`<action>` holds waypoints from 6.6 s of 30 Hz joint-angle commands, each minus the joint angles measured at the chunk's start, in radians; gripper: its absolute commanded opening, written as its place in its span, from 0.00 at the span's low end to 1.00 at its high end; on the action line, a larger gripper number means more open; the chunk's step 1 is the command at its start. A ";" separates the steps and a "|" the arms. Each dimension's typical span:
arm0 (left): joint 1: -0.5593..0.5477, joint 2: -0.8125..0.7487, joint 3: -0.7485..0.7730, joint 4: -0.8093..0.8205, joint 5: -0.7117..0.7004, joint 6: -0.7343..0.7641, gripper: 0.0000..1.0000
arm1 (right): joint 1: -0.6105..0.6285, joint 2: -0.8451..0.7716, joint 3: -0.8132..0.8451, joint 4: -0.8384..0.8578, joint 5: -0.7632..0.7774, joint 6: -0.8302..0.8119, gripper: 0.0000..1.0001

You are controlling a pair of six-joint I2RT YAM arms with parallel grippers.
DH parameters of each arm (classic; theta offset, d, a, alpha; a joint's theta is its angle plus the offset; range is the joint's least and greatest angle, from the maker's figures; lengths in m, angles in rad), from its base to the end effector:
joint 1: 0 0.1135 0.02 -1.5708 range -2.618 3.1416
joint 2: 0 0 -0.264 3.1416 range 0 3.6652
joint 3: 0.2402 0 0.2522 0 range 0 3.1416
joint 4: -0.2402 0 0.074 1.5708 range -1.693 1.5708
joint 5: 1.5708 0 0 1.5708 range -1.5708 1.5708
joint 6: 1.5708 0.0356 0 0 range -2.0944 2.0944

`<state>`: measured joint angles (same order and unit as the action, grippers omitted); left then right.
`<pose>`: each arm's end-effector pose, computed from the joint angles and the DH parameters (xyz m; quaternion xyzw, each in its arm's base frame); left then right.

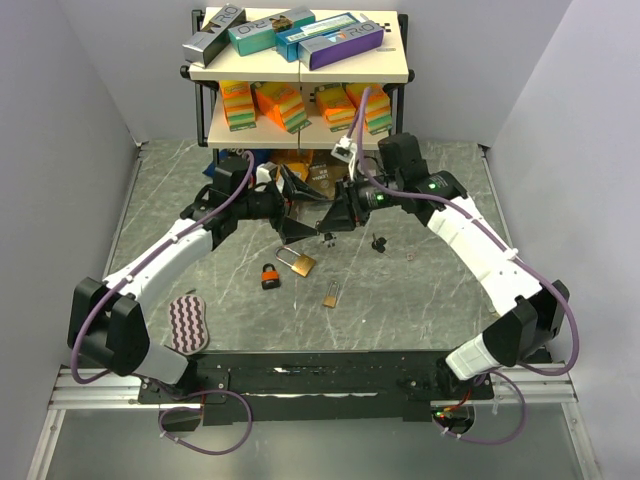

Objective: Unlock with the key

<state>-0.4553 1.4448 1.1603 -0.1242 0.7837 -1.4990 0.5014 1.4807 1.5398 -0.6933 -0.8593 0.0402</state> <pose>0.2852 -0.1676 0.3248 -0.2034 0.7742 -0.5991 0.0192 0.2638 0.1753 0.3932 -0.3685 0.7468 0.4679 0.2960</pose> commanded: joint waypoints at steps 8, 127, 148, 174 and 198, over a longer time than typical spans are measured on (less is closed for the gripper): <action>-0.008 0.006 0.002 -0.008 0.068 -0.089 0.84 | 0.028 0.036 0.074 -0.037 0.057 -0.102 0.00; -0.019 0.065 -0.137 0.969 0.175 0.074 0.82 | -0.176 -0.071 -0.306 0.828 -0.319 0.685 0.00; -0.019 0.048 -0.152 0.948 0.172 0.077 0.44 | -0.225 -0.105 -0.342 0.782 -0.273 0.655 0.00; -0.005 0.065 0.164 -0.149 0.321 0.856 0.01 | -0.233 -0.109 -0.069 0.104 -0.185 0.095 0.56; -0.060 0.032 0.151 -0.247 0.404 0.953 0.01 | -0.070 -0.002 -0.087 0.058 -0.325 0.046 0.30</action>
<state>-0.5076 1.5051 1.2922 -0.3828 1.1522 -0.5758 0.4232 1.4803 1.4635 -0.6449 -1.1225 0.1062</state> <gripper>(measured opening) 0.021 0.325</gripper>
